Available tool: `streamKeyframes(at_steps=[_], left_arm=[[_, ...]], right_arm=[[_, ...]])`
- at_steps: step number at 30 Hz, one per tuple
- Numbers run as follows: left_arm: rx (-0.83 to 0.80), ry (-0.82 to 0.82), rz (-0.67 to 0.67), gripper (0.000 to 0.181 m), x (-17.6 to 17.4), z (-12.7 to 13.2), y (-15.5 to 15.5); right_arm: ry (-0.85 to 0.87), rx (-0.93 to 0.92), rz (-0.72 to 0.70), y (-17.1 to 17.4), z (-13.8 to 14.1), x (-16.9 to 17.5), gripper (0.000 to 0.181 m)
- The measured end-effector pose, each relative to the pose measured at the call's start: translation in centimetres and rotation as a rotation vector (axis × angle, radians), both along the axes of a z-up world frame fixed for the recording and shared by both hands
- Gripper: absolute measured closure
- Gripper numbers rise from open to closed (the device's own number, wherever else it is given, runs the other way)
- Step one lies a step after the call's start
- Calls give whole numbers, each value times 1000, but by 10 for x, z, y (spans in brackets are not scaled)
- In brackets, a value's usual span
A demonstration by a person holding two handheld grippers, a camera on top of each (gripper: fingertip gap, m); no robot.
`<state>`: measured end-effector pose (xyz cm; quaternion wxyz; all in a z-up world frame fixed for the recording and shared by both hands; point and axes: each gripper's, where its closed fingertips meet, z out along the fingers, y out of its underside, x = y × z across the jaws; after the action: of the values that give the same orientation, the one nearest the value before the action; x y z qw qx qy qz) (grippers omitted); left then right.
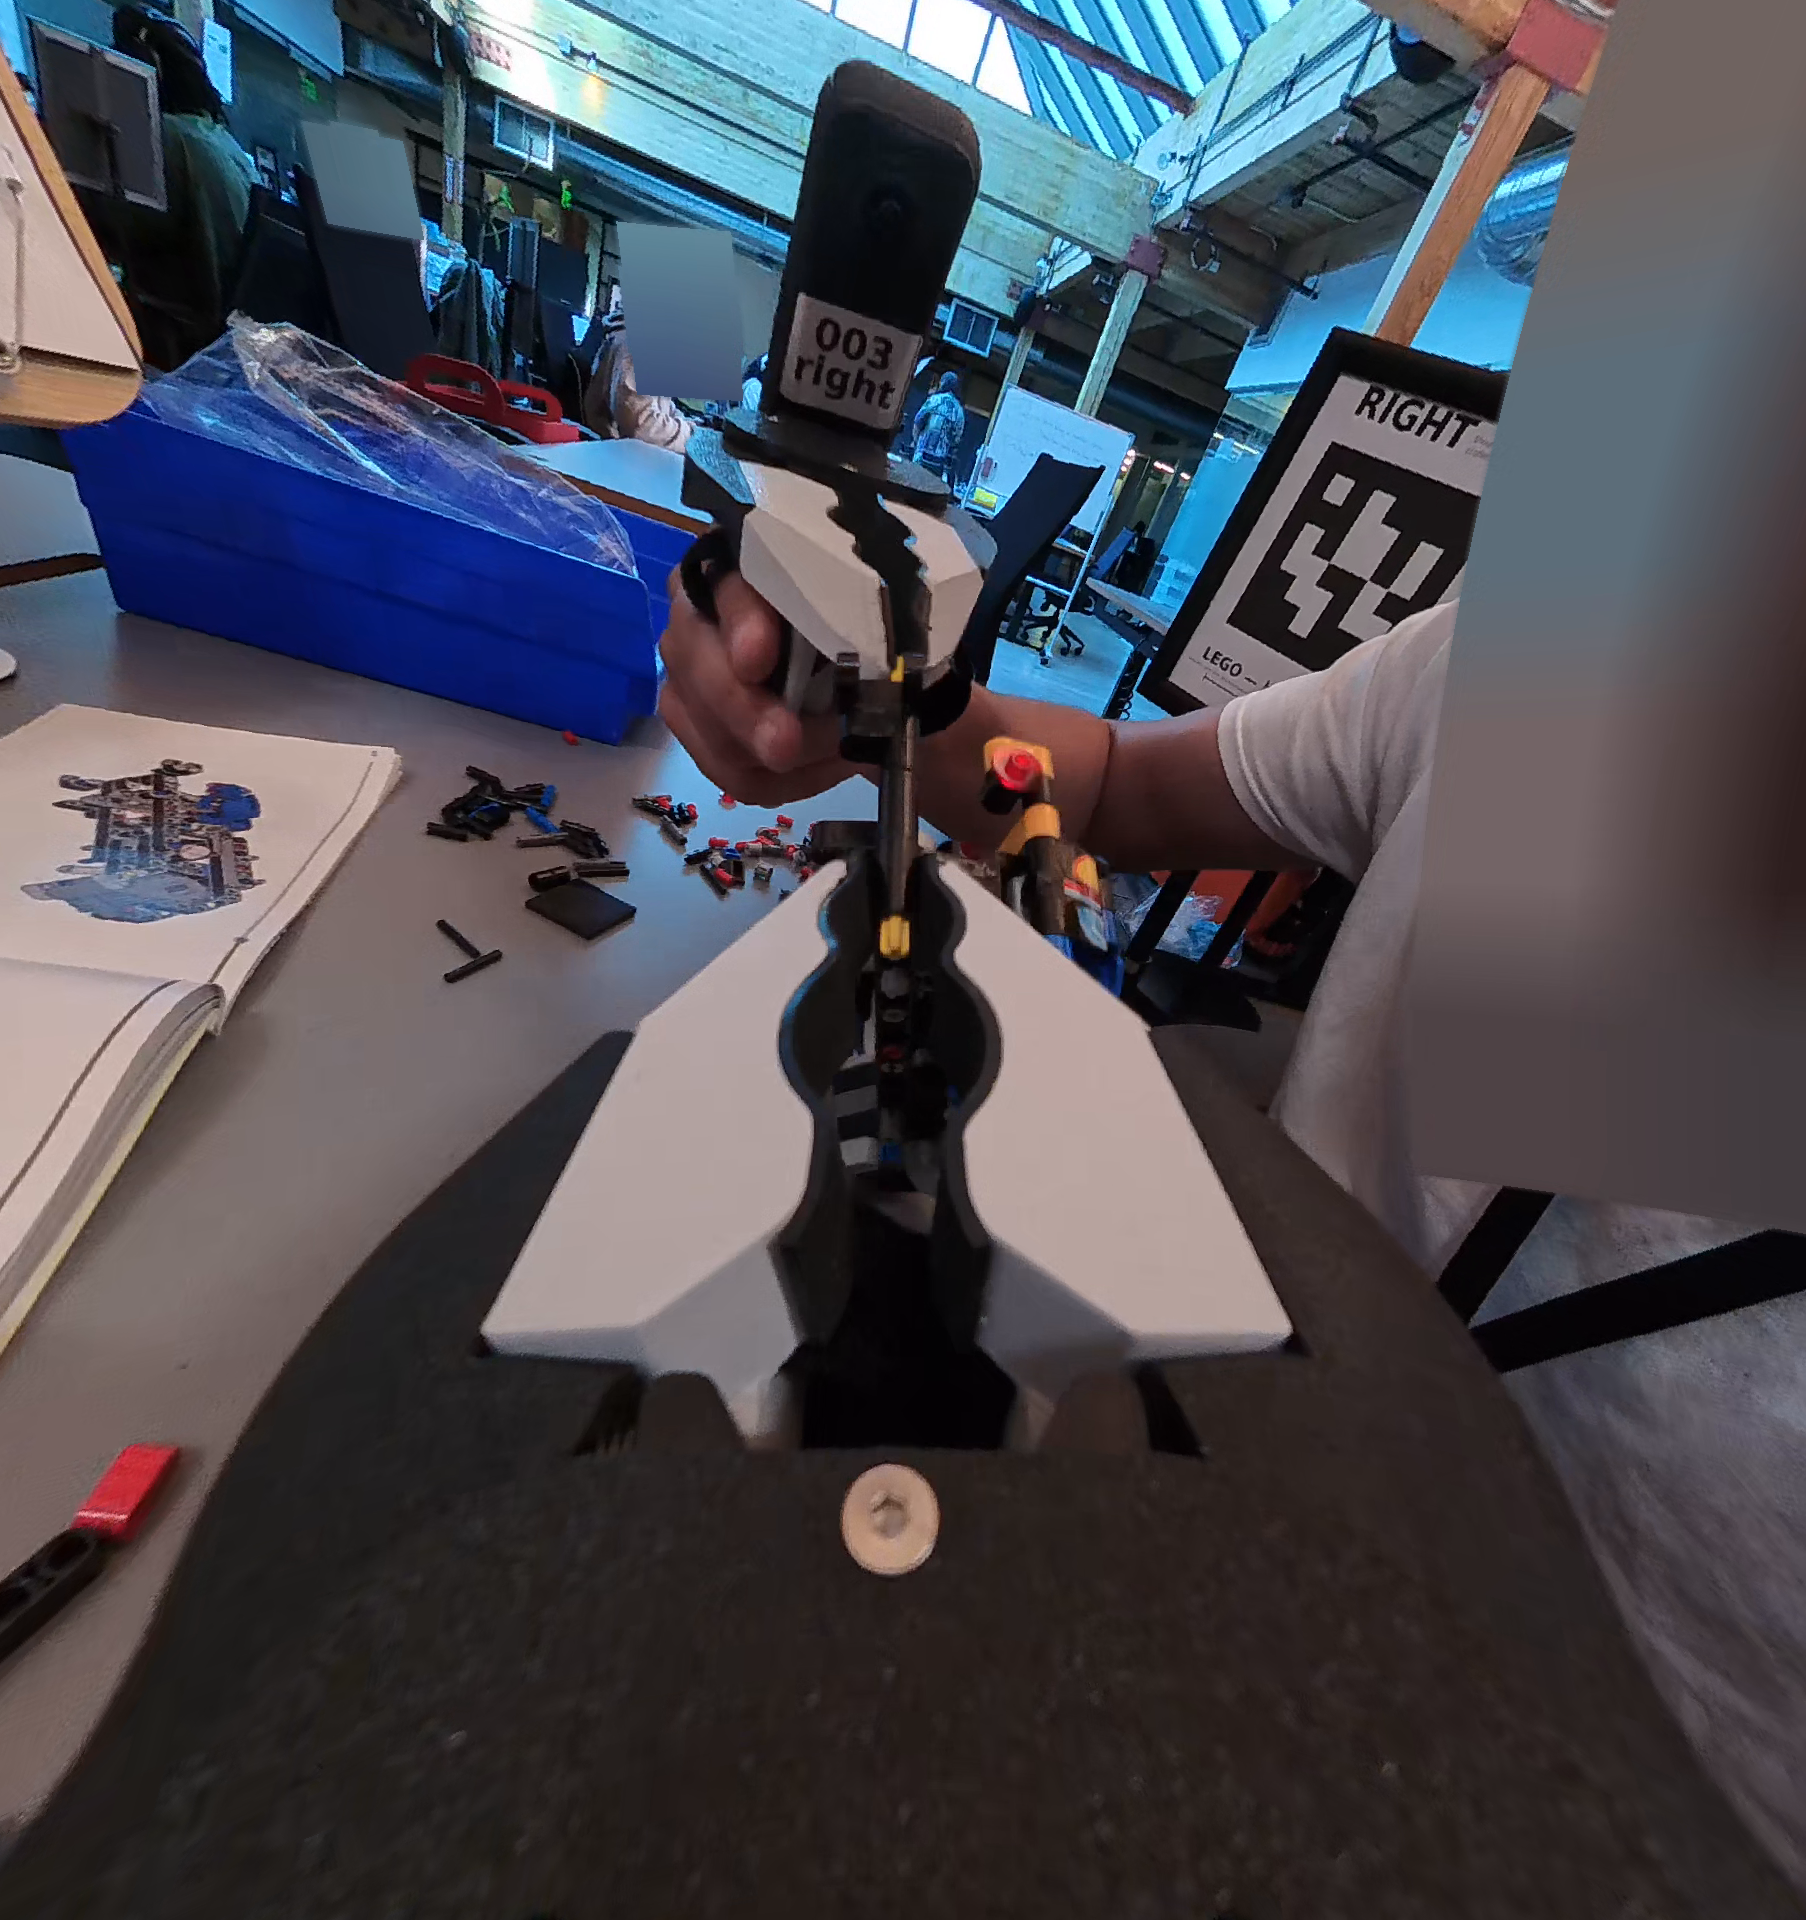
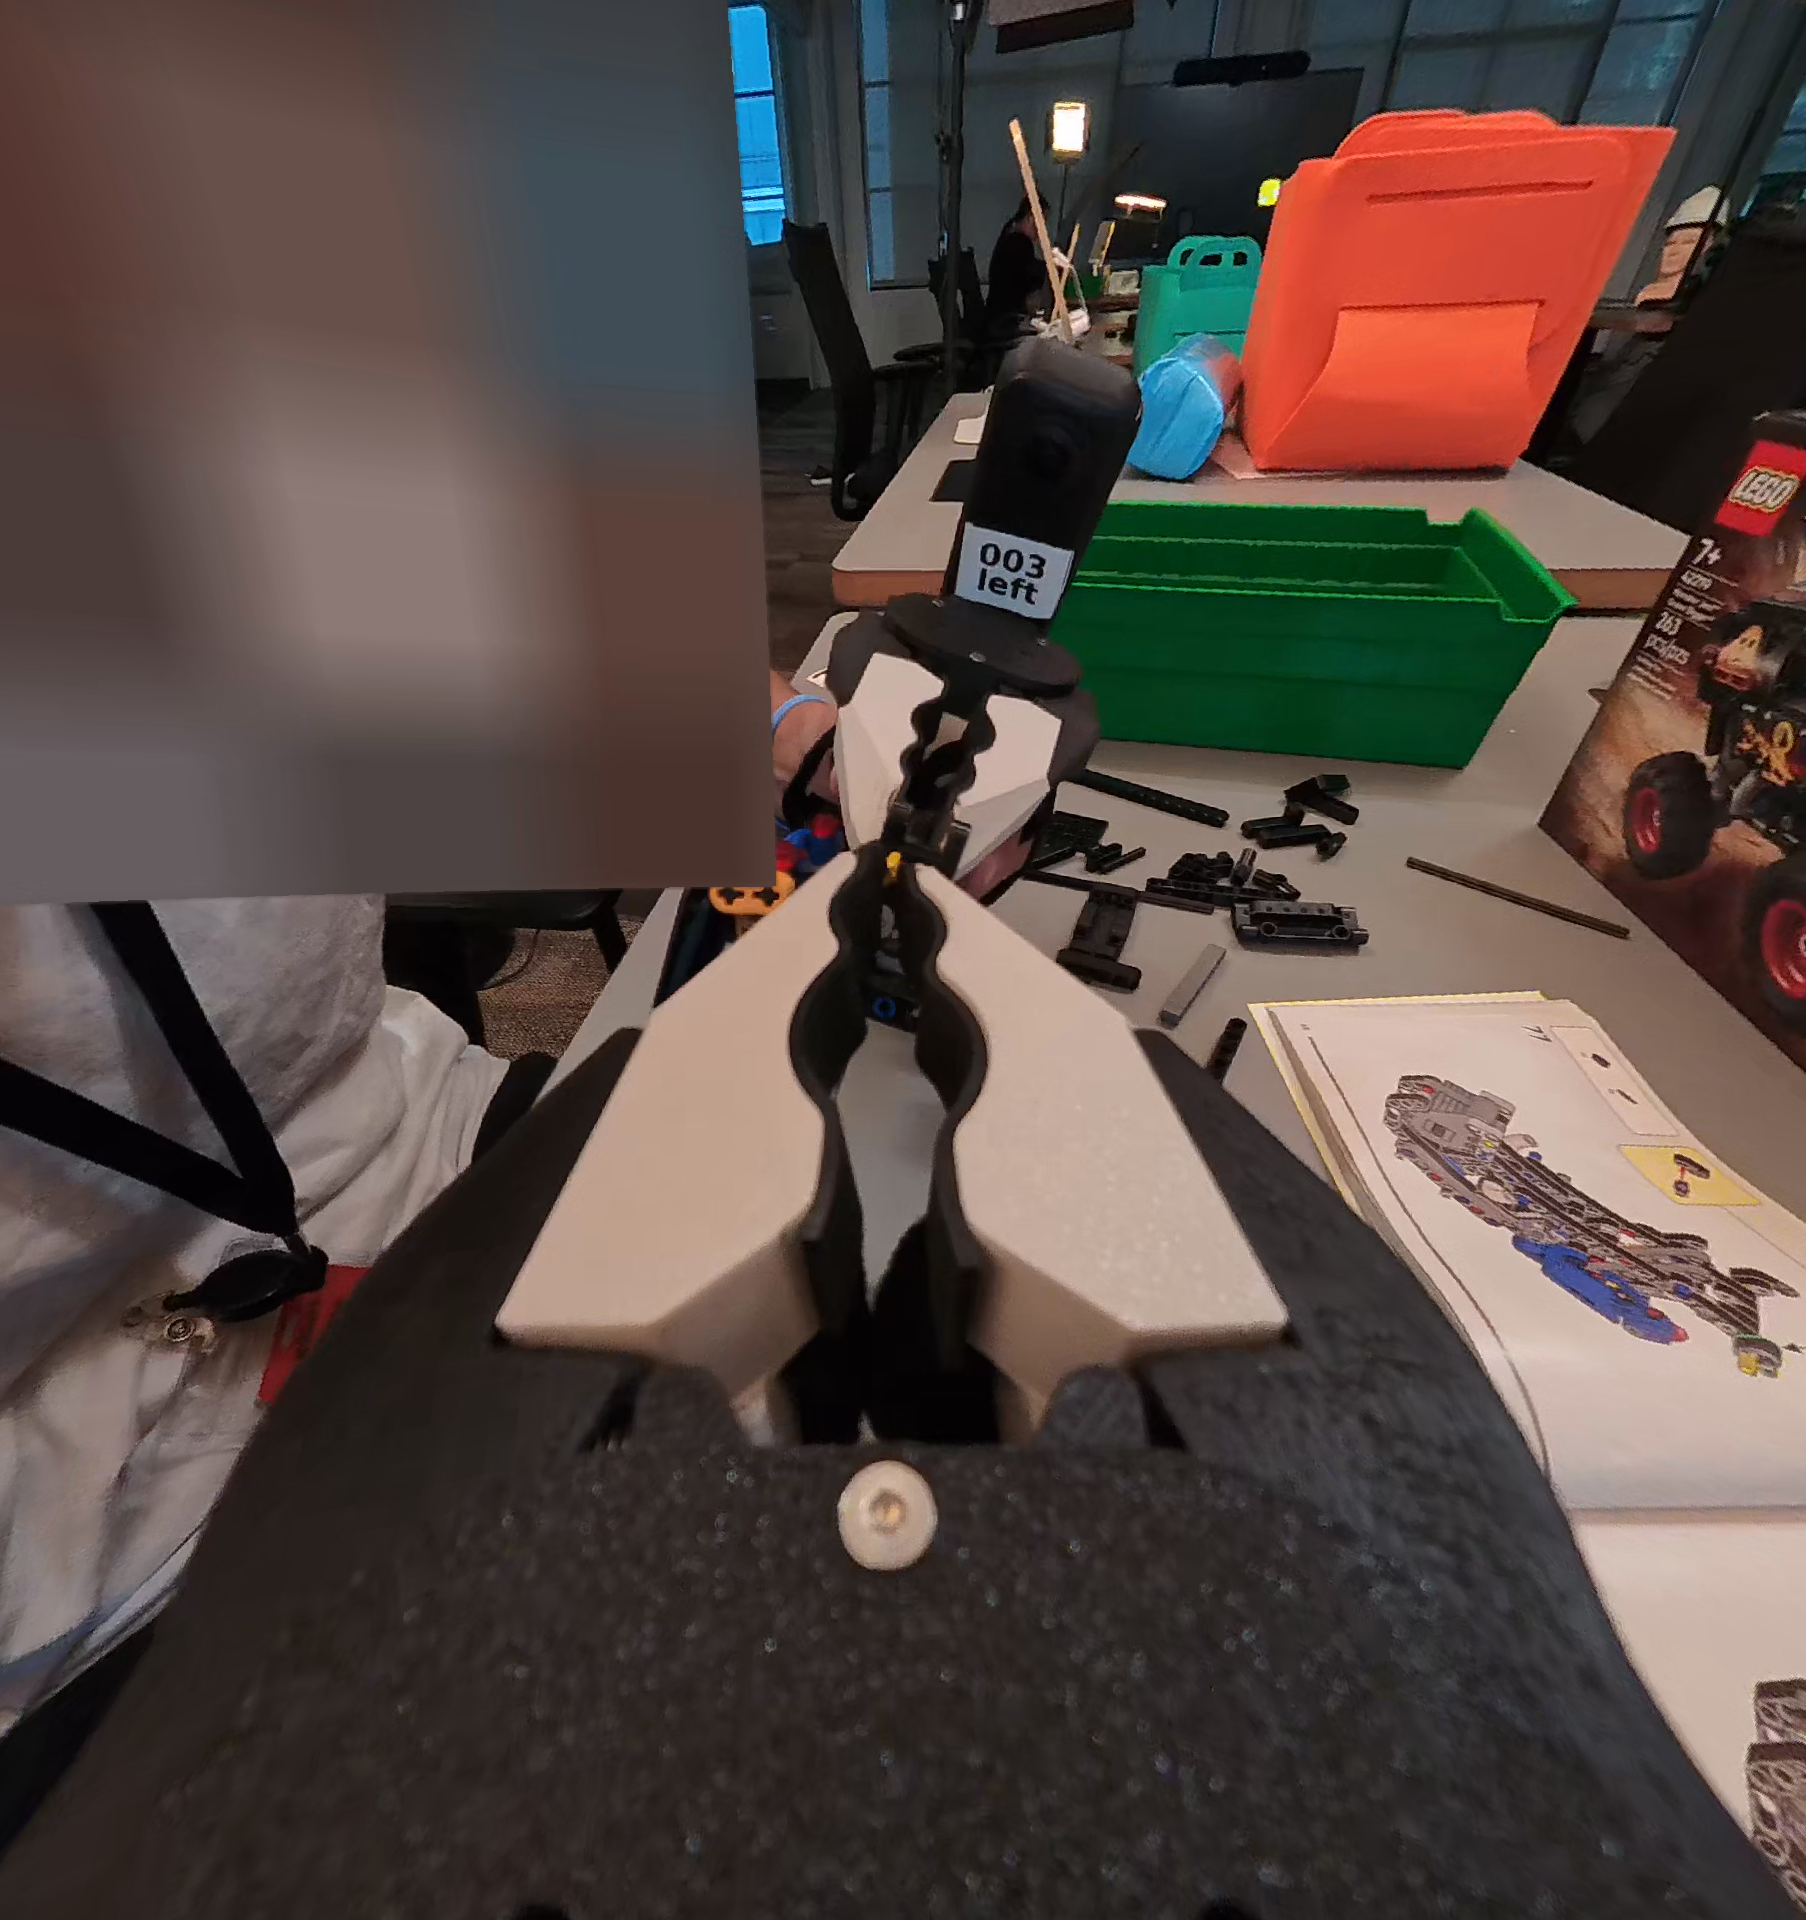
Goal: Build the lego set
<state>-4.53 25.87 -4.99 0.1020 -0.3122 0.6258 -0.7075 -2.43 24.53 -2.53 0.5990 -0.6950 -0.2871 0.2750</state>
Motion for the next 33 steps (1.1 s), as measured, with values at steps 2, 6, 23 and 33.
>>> streamKeyframes(at_steps=[2,6,23,33], left_arm=[[3,-2,8,176,1,0,0],[-3,-5,-2,176,0,0,-2],[81,-60,21,176,-3,5,-3],[97,-74,18,176,-5,10,-7]], right_arm=[[-11,1,-17,1,0,1,179],[-37,-11,-9,-1,-1,-1,179],[-132,-82,20,2,-18,-11,181],[-145,-11,-44,-7,4,2,168]])
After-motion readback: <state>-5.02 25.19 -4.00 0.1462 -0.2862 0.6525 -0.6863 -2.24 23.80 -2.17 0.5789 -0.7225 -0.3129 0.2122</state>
